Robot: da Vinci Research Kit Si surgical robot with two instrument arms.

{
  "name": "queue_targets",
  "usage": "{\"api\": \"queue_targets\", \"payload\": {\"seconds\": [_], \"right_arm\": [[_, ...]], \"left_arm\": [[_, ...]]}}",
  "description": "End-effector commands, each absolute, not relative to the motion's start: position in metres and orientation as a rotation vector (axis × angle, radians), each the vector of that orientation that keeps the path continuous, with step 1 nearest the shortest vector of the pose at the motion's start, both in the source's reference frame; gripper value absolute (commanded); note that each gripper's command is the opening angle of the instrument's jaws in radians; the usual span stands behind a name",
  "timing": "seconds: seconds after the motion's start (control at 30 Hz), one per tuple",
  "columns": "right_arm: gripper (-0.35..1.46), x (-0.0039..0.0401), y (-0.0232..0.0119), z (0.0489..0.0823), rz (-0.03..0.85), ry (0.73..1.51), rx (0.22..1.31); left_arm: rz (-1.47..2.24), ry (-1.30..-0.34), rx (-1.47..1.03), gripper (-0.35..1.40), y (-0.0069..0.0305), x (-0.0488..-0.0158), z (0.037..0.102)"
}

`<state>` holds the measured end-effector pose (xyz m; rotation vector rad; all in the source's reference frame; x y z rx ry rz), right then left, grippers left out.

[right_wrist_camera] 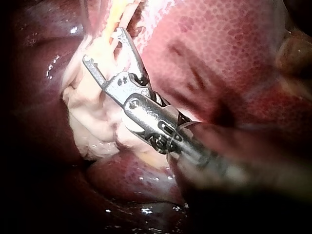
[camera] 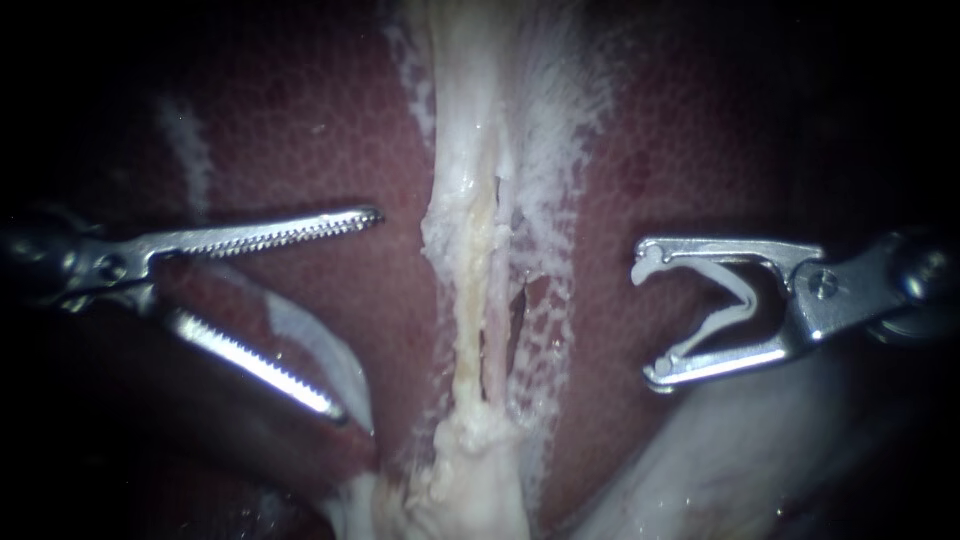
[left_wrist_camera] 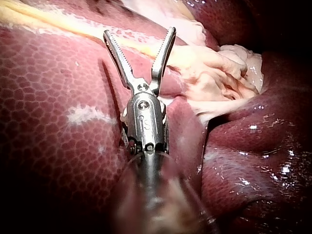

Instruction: Grabbing gallbladder

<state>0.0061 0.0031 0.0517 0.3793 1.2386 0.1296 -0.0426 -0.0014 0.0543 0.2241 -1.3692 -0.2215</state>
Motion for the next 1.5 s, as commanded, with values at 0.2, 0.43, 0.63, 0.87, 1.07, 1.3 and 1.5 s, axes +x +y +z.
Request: {"api": "queue_targets", "payload": {"seconds": [0.2,0.43,0.63,0.87,1.07,1.3,1.5], "right_arm": [[0.6,0.0061,0.0031,0.0517,0.13,1.239,0.379],[0.6,0.0061,0.0031,0.0517,0.13,1.239,0.379],[0.6,0.0061,0.0031,0.0518,0.129,1.238,0.379],[0.6,0.0061,0.003,0.0518,0.129,1.239,0.379],[0.6,0.0061,0.003,0.0518,0.129,1.239,0.378],[0.6,0.0061,0.003,0.0519,0.129,1.239,0.378],[0.6,0.0061,0.0029,0.0519,0.128,1.239,0.378]], "left_arm": [[-0.225,-1.367,0.22,1.18,-0.0013,-0.0426,0.0543],[-0.33,-1.349,0.266,1.16,-0.0012,-0.0427,0.0542],[-0.487,-1.313,0.282,1.05,-0.0005,-0.0429,0.0541],[-0.587,-1.259,0.303,0.98,-0.0003,-0.0441,0.0543],[-0.663,-1.208,0.332,0.88,-0.0002,-0.0447,0.0543],[-0.677,-1.169,0.327,0.86,0.0001,-0.0453,0.0547],[-0.696,-1.146,0.323,0.76,0.0003,-0.0456,0.0555]]}}
